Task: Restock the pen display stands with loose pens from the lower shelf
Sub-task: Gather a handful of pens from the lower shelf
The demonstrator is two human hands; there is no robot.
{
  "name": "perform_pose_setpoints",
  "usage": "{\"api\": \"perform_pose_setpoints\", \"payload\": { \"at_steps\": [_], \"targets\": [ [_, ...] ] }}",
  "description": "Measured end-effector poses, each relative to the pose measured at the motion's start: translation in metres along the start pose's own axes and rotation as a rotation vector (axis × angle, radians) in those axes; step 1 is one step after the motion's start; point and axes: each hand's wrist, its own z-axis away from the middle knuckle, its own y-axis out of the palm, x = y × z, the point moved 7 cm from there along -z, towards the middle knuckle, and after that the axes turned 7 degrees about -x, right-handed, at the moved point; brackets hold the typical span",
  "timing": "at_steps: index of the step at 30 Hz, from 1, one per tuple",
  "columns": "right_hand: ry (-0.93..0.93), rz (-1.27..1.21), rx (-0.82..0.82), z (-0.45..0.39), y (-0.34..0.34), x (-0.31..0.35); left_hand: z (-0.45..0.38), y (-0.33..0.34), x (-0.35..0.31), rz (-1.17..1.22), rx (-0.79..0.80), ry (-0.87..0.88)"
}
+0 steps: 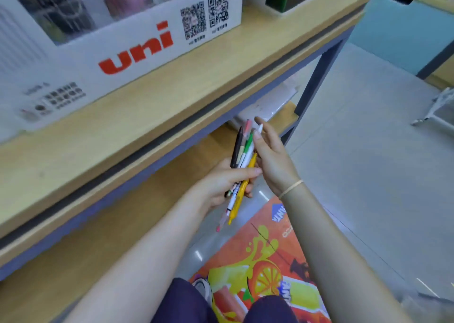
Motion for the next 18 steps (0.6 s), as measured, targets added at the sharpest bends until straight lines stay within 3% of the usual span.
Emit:
{"api": "perform_pose_setpoints", "payload": {
  "at_steps": [8,10,14,18],
  "targets": [
    [0.048,0.114,0.058,0.092,-0.009,0.187,0.127,0.089,-0.118,0.021,0.043,-0.097],
    [0.096,0.125,0.059,0.123,-0.004,0.226,0.165,0.103,-0.156,0.103,-0.076,-0.073],
    [0.251,-0.075,-0.105,0.197,0.013,0.287,0.236,0.106,-0.233,0.492,-0.44,0.077],
    [0.358,-0.204,-0.243,0.252,0.041,0.337,0.298,0.114,-0.293,0.715,-0.575,0.22]
  ]
}}
